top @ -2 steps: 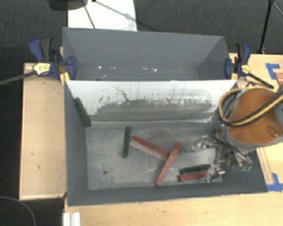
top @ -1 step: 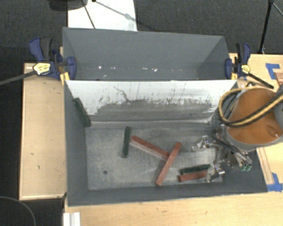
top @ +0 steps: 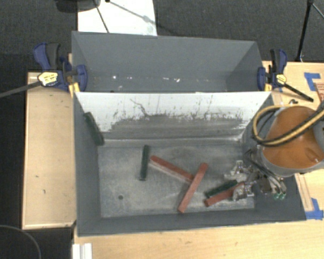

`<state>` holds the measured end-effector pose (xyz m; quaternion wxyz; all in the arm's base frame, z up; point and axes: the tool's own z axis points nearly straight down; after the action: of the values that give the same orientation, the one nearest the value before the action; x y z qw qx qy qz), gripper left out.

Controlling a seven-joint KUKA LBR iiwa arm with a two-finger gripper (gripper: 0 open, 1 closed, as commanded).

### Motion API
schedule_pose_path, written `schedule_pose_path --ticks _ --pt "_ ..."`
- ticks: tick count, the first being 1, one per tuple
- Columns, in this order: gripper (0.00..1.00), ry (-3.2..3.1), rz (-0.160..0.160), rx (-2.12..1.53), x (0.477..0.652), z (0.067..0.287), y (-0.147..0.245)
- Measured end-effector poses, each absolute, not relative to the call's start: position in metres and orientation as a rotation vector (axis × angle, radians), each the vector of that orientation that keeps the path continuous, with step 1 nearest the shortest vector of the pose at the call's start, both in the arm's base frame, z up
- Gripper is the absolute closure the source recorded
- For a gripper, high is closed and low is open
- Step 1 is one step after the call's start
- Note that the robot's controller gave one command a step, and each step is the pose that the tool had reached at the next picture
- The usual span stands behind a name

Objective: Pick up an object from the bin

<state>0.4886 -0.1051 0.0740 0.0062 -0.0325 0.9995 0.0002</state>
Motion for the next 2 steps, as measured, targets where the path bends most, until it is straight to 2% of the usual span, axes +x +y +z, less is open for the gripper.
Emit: schedule_pose_path --ticks 1,2 --pt "1.00 3.127 0.001 -0.104 0.489 0.074 -0.105" --pt "1.00 3.139 0.000 -0.027 0.496 0.190 -0.088"
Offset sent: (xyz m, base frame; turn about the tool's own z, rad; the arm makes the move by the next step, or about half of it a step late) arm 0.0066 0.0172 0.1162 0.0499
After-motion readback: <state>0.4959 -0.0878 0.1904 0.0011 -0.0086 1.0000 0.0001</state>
